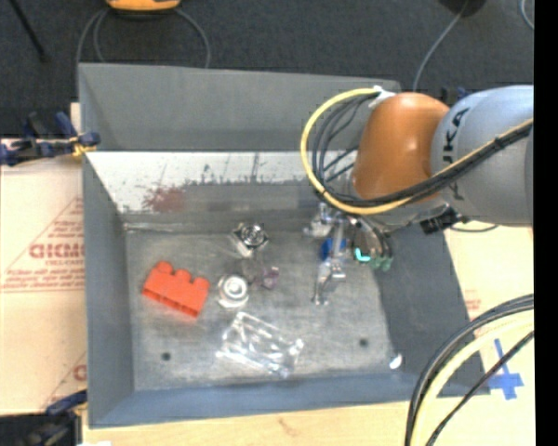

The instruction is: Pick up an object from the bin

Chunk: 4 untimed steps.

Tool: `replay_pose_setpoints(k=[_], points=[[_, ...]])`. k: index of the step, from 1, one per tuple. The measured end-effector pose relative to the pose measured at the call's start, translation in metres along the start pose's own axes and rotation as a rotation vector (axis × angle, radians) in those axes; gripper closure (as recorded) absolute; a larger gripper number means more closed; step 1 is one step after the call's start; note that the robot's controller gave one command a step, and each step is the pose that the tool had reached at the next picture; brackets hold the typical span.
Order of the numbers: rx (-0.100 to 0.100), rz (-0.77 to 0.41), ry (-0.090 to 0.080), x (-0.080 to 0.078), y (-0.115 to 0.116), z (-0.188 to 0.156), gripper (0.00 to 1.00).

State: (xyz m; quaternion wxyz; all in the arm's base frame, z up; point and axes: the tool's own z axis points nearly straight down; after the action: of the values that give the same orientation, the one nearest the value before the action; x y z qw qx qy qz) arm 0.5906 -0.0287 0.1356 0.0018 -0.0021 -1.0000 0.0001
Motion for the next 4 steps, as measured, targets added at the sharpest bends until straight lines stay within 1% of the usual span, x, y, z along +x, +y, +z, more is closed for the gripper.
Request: replay_pose_setpoints(k=[1, 2, 3, 4], points=[[-0.001, -0.215, -0.009, -0.06, 0.065, 0.029, 0.0], [0.001, -0.625, -0.005, -0.026, 0.097, 0.055, 0.0], [0.002, -0.916, -0.007, 0.02, 0.134, 0.041, 0.0], [0.0, -0.911, -0.007, 0.02, 0.134, 0.041, 1.0]])
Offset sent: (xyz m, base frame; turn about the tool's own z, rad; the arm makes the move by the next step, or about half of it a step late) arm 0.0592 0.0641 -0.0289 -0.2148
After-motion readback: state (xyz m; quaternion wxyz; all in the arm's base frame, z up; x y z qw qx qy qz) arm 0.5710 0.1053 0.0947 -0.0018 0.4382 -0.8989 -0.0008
